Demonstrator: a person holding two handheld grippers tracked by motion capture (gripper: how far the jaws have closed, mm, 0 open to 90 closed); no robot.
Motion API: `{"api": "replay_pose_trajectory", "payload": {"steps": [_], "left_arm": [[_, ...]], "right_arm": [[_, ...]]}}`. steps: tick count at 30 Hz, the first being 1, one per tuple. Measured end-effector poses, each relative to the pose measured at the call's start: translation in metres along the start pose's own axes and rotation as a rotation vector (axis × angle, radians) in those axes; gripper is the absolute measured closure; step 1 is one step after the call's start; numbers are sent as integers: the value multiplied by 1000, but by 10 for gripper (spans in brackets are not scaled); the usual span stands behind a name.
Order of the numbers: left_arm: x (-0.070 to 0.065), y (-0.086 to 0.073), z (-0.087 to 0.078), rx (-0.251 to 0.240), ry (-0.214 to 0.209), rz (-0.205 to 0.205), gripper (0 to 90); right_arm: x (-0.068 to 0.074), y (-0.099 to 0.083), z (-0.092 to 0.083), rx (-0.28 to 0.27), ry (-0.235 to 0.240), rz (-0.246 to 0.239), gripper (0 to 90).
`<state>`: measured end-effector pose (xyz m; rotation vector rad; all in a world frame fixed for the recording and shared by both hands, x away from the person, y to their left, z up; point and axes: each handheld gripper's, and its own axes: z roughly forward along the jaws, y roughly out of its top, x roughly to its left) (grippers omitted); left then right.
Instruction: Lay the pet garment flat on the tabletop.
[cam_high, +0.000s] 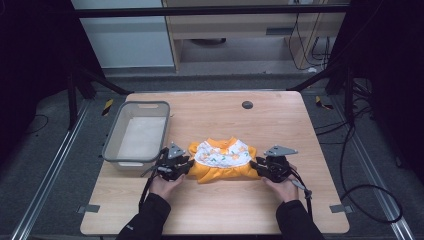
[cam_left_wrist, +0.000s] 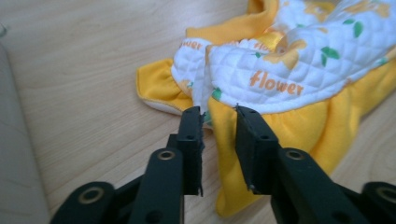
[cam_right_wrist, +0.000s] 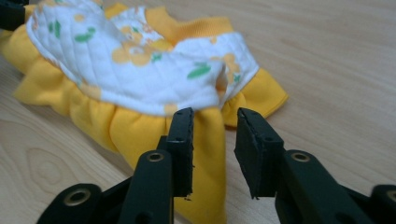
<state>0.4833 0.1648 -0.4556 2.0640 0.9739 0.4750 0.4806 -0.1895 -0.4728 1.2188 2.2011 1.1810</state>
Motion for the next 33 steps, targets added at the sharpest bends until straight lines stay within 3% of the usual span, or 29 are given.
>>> {"api": "replay_pose_trajectory", "payload": {"steps": [7, 13, 17, 21, 25, 33], "left_arm": [[1, -12, -36, -24, -23, 28, 528], [-9, -36, -44, 7, -64, 24, 456], [-22, -49, -51, 26, -97, 45, 423], [-32, -64, -59, 48, -88, 65, 416], [-41, -72, -58, 73, -87, 86, 419], [-54, -66, -36, 100, -88, 109, 469]], "right_arm": [[2, -1, -33, -81, 20, -41, 558], [4, -24, -49, -55, 38, -70, 492], [6, -41, -53, -38, 57, -82, 473], [11, -55, -50, 3, 80, -124, 467], [15, -58, -44, 17, 85, -144, 470], [20, -58, -35, 47, 86, -196, 558]]}}
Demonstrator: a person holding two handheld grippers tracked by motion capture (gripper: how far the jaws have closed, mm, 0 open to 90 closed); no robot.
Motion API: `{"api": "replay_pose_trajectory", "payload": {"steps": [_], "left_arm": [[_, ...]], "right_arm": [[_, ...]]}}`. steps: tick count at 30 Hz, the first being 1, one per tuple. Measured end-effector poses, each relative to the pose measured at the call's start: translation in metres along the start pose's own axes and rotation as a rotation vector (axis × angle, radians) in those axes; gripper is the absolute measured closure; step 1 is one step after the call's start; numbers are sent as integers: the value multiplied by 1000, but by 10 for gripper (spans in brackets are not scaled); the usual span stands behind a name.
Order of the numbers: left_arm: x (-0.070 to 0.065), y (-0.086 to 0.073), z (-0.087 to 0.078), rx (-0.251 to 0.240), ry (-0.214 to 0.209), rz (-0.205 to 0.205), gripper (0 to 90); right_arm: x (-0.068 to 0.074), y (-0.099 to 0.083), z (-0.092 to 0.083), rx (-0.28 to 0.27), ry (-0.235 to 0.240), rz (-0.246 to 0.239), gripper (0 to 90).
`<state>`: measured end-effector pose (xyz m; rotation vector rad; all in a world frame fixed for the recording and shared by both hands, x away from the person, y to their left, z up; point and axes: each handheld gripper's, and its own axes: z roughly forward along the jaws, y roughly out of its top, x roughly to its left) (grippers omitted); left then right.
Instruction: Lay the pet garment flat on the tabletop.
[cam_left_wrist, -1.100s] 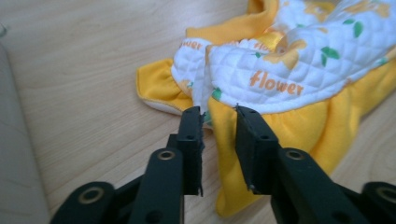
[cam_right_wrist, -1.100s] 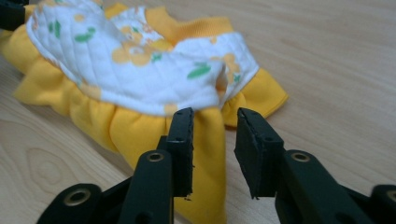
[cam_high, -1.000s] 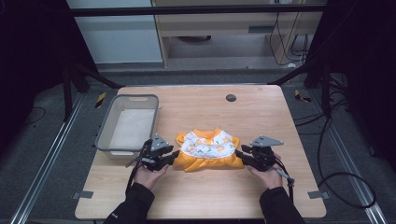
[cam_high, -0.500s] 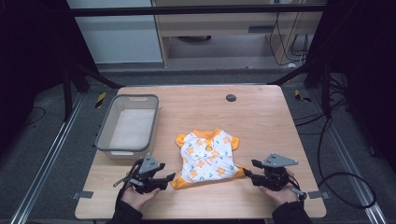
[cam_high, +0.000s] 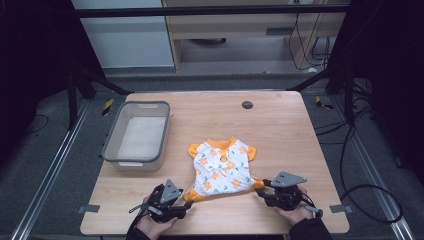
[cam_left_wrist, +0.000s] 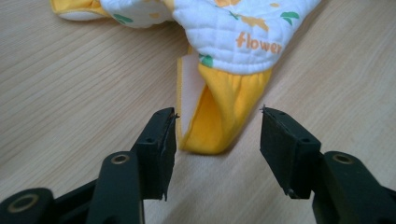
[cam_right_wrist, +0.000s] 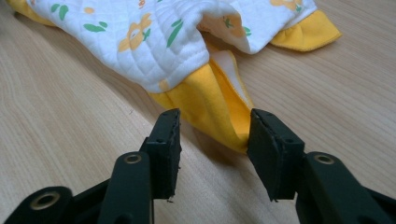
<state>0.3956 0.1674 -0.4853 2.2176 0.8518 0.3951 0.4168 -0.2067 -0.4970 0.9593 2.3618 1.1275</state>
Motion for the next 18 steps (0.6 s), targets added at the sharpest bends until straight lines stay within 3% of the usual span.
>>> {"api": "replay_pose_trajectory", "payload": {"steps": [5, 10, 12, 18], "left_arm": [[-1, 4, 12, 23, 4, 11, 562], [-1, 9, 12, 26, -11, 4, 776], [1, 10, 8, 22, -19, 5, 845], [6, 22, -28, -94, -75, -26, 862]], "right_arm": [[0, 4, 7, 5, 3, -15, 616], [3, 9, 6, 13, 21, -36, 825], [7, 13, 2, 12, 55, -39, 850], [14, 23, -22, -20, 140, -13, 852]]}}
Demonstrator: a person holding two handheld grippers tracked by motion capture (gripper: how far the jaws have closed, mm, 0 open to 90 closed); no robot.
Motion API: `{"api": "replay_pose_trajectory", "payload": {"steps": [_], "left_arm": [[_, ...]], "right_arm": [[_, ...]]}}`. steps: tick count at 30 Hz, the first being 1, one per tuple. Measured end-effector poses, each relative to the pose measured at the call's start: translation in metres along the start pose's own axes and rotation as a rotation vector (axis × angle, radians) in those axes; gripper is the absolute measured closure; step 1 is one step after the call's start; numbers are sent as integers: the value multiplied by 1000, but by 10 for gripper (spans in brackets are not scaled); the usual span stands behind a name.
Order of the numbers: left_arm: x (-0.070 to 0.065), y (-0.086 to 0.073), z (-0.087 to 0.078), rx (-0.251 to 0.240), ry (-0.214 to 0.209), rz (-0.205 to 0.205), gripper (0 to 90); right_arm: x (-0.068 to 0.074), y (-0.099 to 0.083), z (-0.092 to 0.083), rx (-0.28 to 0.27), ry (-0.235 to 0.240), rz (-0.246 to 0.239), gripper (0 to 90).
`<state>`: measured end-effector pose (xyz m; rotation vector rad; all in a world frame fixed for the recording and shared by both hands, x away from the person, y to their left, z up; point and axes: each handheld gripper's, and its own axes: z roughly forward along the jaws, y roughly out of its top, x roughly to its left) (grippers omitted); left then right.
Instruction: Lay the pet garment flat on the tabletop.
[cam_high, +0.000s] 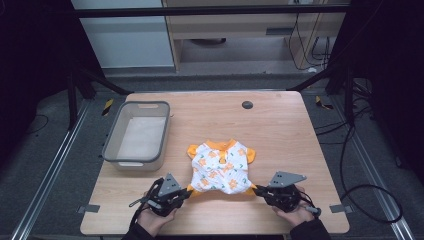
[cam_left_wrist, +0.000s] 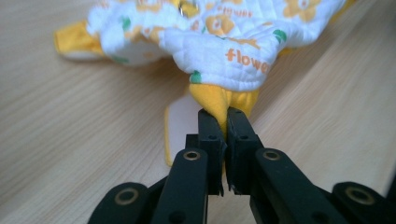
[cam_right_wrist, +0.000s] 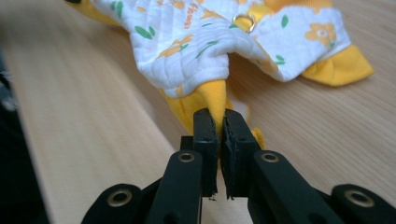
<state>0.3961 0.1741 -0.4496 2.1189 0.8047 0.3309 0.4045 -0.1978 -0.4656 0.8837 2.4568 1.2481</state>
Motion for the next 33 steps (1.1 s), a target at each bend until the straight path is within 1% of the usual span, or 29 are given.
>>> {"api": "replay_pose_trajectory", "payload": {"steps": [1, 2, 4, 5, 6, 7, 8, 9, 11, 12, 14, 15, 16, 17, 19, 20, 21, 22, 23, 24, 26, 27, 28, 29, 30, 32, 33], "left_arm": [[0, 4, -6, -13, -10, 2, 862], [0, 7, -11, -27, -17, 1, 862], [2, 16, -17, -40, -27, -9, 861], [5, 21, -18, -40, -26, -17, 861], [9, 25, -17, -28, -26, -30, 859], [13, 30, -14, -27, -14, -43, 858], [19, 34, -9, -16, -7, -59, 857], [26, 38, -2, 3, -3, -82, 854], [37, 42, 14, 31, 46, -90, 849], [43, 44, 24, 49, 60, -103, 844], [55, 45, 45, 73, 89, -137, 833], [58, 45, 51, 76, 101, -145, 830], [63, 44, 60, 82, 111, -160, 823], [66, 42, 66, 98, 109, -179, 813], [70, 39, 74, 95, 127, -183, 787], [70, 38, 75, 92, 126, -186, 776], [70, 38, 75, 91, 130, -181, 755], [69, 38, 72, 89, 142, -169, 722], [68, 38, 68, 81, 155, -152, 669], [68, 37, 64, 72, 154, -142, 612], [67, 36, 53, 49, 146, -126, 557], [66, 35, 47, 37, 153, -111, 526], [65, 34, 41, 27, 155, -107, 503], [66, 32, 34, 19, 152, -100, 496], [66, 31, 30, 13, 149, -97, 492], [65, 26, 23, 8, 149, -91, 479], [65, 24, 20, 8, 139, -88, 475]], "right_arm": [[2, 2, -5, -14, 1, 7, 850], [2, 5, -10, -27, 13, 23, 846], [3, 12, -18, -48, 39, 65, 841], [2, 16, -21, -57, 42, 84, 838], [0, 20, -22, -63, 49, 104, 838], [-3, 24, -22, -68, 47, 126, 838], [-8, 27, -20, -69, 33, 149, 839], [-14, 30, -16, -63, 26, 175, 839], [-28, 33, -1, -38, -17, 236, 839], [-36, 34, 8, -23, -35, 266, 838], [-50, 32, 31, 1, -101, 299, 824], [-56, 30, 41, 8, -117, 309, 810], [-59, 29, 47, 18, -136, 316, 797], [-62, 27, 55, 30, -152, 308, 791], [-63, 25, 63, 34, -175, 287, 754], [-62, 25, 64, 31, -185, 271, 747], [-61, 25, 63, 27, -189, 259, 724], [-61, 26, 60, 19, -197, 248, 701], [-59, 27, 56, 12, -208, 243, 676], [-59, 27, 51, -9, -214, 231, 648], [-57, 27, 42, -36, -218, 223, 624], [-56, 27, 38, -47, -217, 210, 609], [-55, 27, 33, -56, -217, 208, 598], [-54, 27, 28, -73, -214, 202, 586], [-53, 26, 23, -85, -208, 194, 572], [-50, 23, 17, -96, -202, 185, 552], [-48, 20, 15, -90, -192, 183, 540]]}}
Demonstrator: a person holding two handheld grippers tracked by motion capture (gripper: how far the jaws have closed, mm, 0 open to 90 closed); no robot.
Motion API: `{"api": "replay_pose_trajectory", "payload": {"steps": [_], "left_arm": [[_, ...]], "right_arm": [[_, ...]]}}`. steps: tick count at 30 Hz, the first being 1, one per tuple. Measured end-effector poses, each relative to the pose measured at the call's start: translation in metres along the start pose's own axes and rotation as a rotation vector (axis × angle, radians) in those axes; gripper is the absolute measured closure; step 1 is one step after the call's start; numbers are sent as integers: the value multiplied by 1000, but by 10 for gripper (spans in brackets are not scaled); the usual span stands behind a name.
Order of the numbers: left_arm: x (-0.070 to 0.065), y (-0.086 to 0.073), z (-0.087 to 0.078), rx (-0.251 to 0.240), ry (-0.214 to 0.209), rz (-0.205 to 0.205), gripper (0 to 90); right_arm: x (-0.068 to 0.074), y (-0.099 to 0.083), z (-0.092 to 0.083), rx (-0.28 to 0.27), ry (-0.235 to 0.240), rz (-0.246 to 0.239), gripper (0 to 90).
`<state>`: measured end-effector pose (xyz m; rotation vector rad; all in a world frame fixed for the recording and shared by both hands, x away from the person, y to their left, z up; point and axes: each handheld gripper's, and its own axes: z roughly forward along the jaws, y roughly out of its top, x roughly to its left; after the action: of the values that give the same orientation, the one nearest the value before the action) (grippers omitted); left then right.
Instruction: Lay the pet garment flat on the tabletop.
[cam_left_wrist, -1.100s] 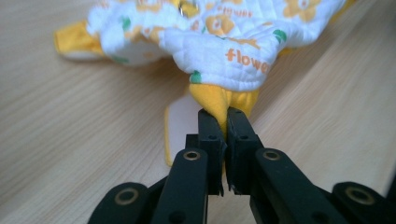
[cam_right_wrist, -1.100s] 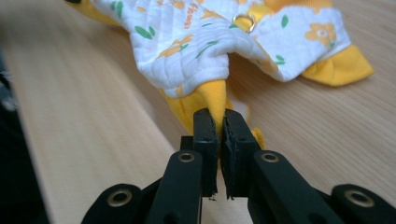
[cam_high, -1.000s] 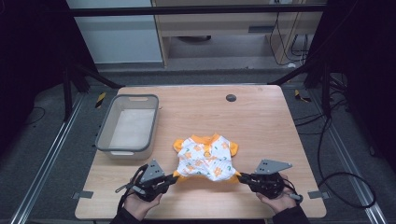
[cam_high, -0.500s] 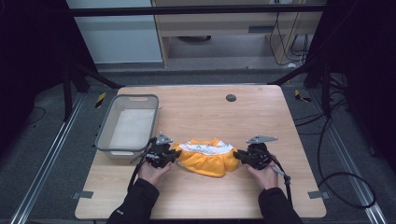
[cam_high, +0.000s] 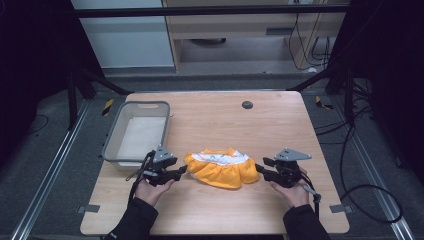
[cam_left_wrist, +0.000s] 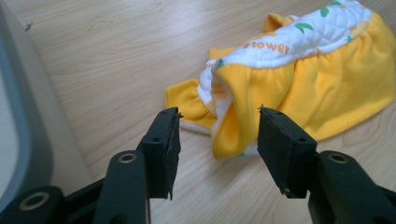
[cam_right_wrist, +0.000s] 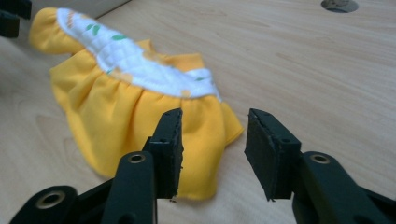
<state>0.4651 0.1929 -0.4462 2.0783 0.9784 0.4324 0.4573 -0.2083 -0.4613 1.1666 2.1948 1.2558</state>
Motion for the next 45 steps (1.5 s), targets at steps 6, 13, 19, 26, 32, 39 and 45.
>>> {"api": "replay_pose_trajectory", "payload": {"steps": [6, 13, 19, 26, 32, 39, 45], "left_arm": [[-15, -13, 2, 8, -1, 67, 484], [-21, -9, 27, 34, 0, 89, 548], [-22, -6, 31, 43, -25, 75, 786], [-22, -2, 3, 11, -76, 49, 862], [-25, -12, -36, -12, -152, 12, 862], [-36, -41, -42, 89, -183, -7, 849], [-41, -50, -13, 159, -138, 15, 746]], "right_arm": [[3, -21, 2, 57, 14, -12, 502], [0, -23, 22, 88, 13, 6, 494], [-1, -23, 34, 128, 42, 14, 634], [4, -17, 12, 114, 65, 1, 878], [11, -12, -29, 39, 150, 12, 880], [26, -28, -48, 90, 212, 0, 871], [26, -44, -23, 225, 155, -25, 836]]}}
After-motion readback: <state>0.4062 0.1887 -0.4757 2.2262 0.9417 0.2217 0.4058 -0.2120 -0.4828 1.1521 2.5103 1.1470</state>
